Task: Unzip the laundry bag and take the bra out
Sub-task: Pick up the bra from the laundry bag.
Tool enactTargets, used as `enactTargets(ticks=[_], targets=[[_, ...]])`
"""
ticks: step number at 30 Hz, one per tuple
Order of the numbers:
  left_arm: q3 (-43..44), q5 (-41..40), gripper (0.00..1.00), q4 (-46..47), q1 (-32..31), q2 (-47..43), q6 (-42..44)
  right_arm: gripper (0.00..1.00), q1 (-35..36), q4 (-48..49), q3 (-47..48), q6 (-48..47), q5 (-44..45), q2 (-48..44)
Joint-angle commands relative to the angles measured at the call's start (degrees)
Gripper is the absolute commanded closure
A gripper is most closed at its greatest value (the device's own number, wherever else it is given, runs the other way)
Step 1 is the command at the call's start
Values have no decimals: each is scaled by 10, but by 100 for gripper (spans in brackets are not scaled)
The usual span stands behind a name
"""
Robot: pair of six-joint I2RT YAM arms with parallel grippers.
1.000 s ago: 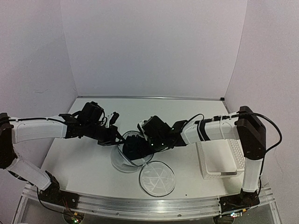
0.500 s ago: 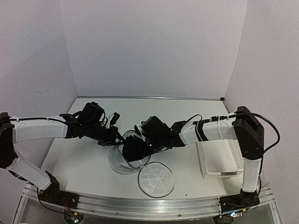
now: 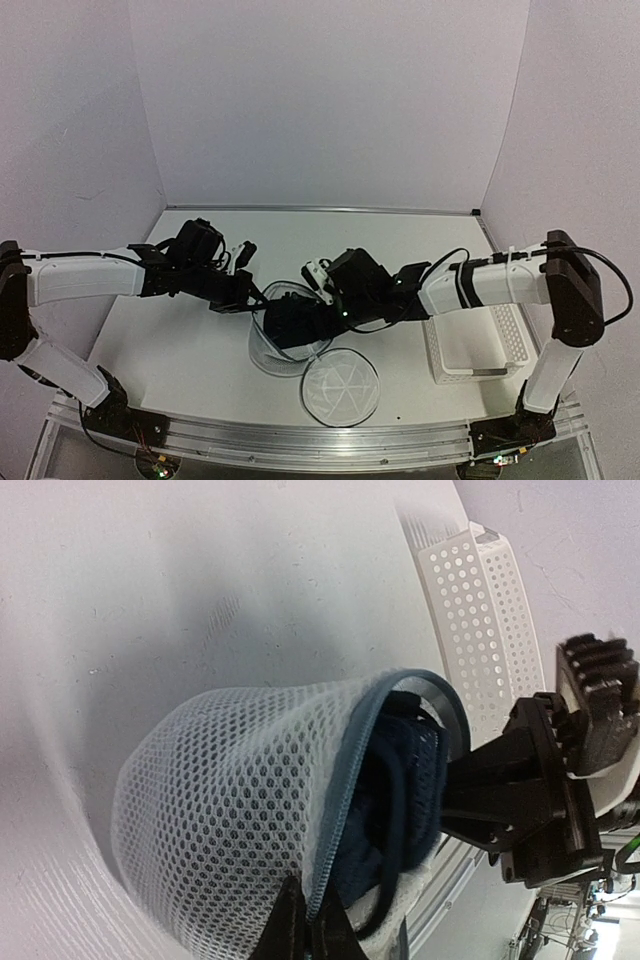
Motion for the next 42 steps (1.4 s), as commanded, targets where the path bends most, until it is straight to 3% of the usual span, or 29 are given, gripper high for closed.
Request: enactTargets(ticks=[1,9,27,42], targets=[[18,-4,100,26,-3,4,5,100,-4,65,-32,-18,-24,-65],[31,-2,100,25,-3,17,5,100,-5,118,-96,-38,-16,-154],[64,17,100,23,-3,51,6,100,-5,224,-176,-17,155,-313],[67,17,100,23,-5,59,11,100,-5,194,-179,-45,317,-432]])
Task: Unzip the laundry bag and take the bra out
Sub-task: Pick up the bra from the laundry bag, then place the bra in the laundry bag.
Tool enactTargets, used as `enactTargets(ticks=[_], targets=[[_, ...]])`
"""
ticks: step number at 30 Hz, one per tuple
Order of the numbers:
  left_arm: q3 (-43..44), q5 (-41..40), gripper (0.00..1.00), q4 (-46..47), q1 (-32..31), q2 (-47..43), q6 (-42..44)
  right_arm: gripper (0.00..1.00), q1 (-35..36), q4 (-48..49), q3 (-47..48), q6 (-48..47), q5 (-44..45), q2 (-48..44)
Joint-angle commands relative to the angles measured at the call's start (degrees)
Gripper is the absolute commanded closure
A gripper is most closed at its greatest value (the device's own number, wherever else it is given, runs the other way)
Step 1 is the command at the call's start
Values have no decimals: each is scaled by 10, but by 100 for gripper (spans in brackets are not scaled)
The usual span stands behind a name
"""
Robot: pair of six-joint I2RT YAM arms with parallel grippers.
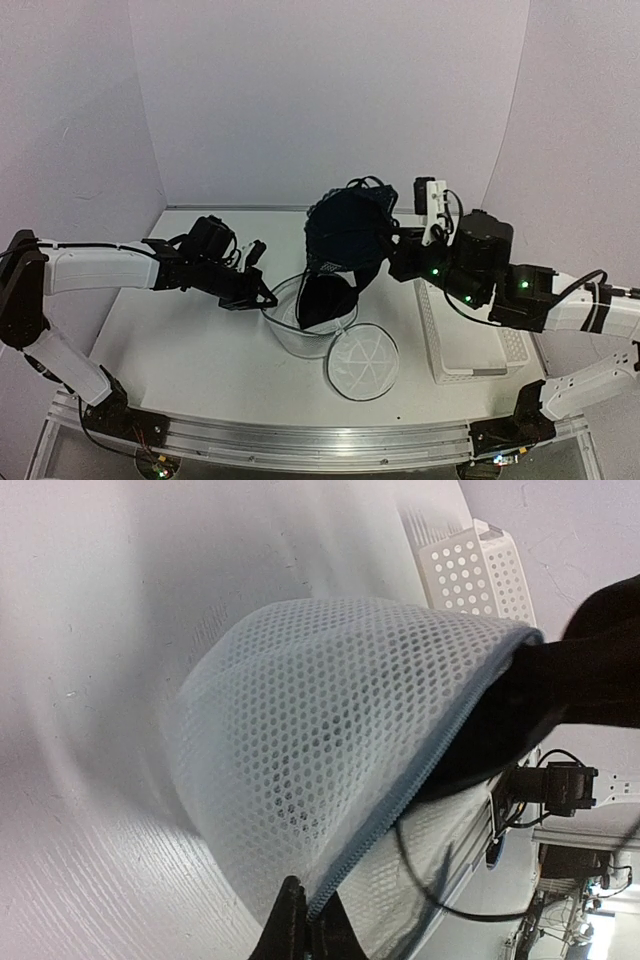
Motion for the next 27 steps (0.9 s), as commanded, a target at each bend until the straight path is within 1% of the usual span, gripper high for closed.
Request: enactTargets(ticks=[1,5,10,13,20,27], targets=[[27,6,100,18,-2,5,11,100,-1,18,3,-19,74,-57],[33,8,100,19,-2,11,13,100,-2,0,3,-29,93,-82],[39,10,100,18,-4,17,13,100,-2,-9,3,-27,86,-88],[42,10,100,19,-4,19,12,100,-1,-16,11,-21,53,-66],[39,6,100,18,-5,14,11,100,-1,-20,36,-4,-80,27],[35,2,100,19,-5,8,13,100,-1,-39,48,23,-157,101]])
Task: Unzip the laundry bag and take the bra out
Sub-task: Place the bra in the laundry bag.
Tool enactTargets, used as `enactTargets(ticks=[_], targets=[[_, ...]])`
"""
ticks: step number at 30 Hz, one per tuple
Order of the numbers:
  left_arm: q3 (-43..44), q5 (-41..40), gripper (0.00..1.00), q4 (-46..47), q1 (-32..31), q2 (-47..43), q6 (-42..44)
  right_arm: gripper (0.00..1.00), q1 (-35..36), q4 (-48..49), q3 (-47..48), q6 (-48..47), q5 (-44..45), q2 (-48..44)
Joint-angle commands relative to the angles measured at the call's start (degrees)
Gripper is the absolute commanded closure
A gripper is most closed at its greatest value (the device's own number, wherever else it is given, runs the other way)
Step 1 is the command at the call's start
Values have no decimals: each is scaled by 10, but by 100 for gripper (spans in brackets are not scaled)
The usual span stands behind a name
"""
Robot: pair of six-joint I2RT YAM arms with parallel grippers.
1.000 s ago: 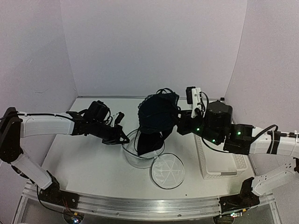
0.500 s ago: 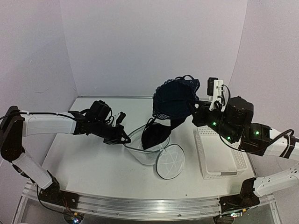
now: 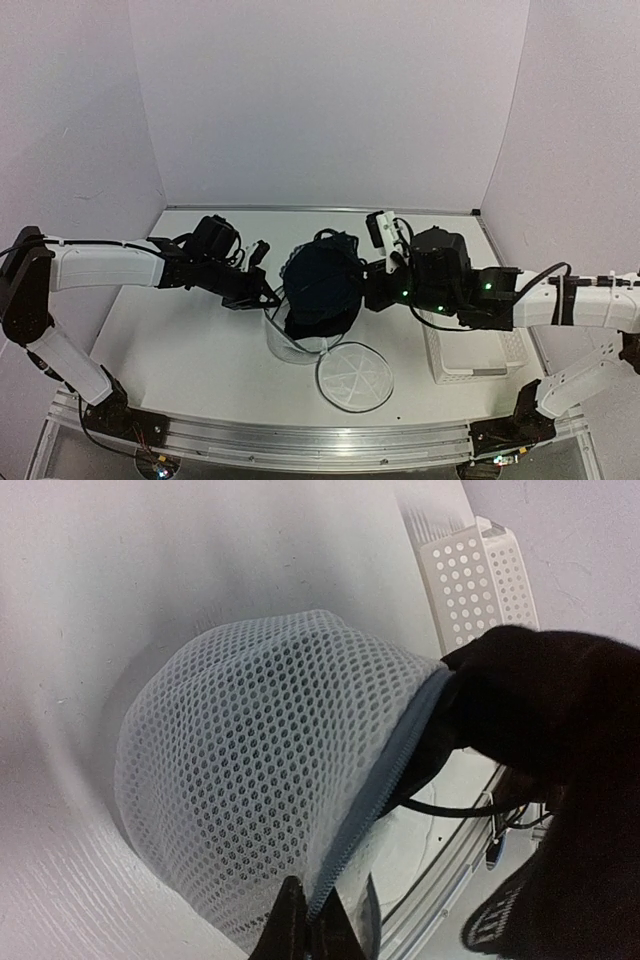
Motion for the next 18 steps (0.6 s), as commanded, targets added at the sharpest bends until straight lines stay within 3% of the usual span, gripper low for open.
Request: enactTargets(ticks=[1,12,18], targets=[[19,-2,100,17,-2,-12,12,100,-2,4,41,31,-69,31],[19,-1,100,18,-3,-11,14,100,-2,-55,81,106,-129,161],[12,-5,100,18,-3,-14,15,93,-3,-70,104,115,-132,208]])
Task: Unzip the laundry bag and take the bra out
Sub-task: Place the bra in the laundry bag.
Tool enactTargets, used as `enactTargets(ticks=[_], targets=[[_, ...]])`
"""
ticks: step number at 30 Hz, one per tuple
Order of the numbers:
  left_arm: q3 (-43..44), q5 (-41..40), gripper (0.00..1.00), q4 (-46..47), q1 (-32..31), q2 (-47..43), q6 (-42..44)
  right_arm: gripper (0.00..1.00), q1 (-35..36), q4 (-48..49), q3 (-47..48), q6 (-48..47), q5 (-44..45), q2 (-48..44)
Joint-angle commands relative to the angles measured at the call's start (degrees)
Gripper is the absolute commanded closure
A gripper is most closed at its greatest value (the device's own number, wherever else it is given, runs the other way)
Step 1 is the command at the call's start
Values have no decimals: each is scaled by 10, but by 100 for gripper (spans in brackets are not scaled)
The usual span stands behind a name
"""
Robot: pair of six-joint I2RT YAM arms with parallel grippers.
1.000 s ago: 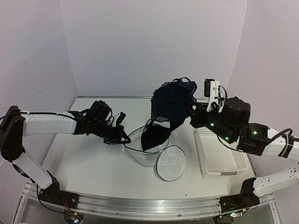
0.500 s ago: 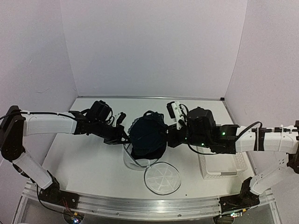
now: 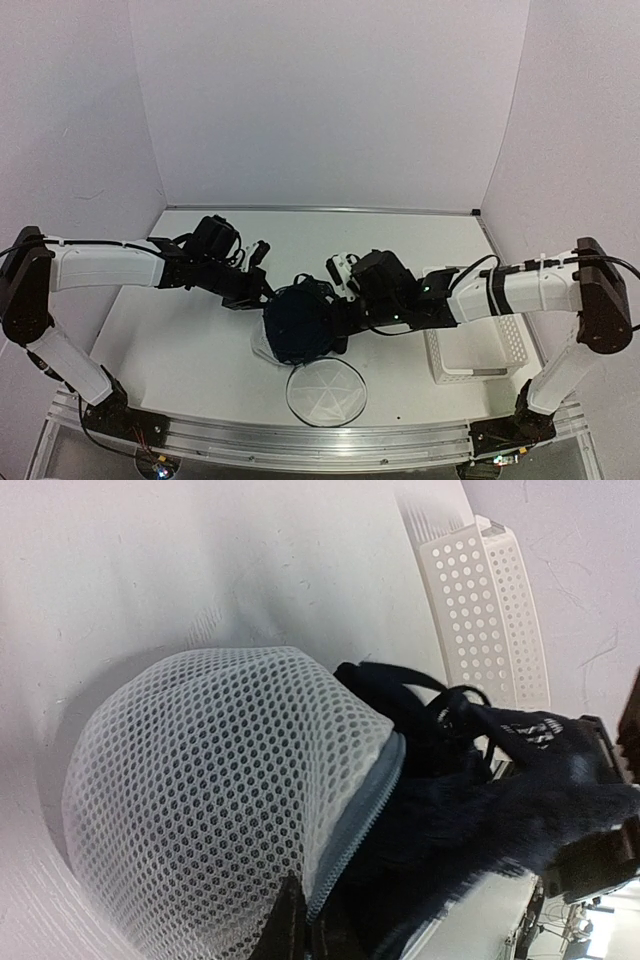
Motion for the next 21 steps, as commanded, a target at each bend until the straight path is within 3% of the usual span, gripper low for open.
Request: enactTargets(ticks=[1,9,21], targets=[[11,-7,100,18,-2,-14,15,89,-4,-3,37,18,-11,15],[3,-18,100,18,-2,-8,18,68,-5,-18,30,11,-3,-5],[11,-23,100,14,-2,1,19,52,-5,-116,-3,18,11,-141]])
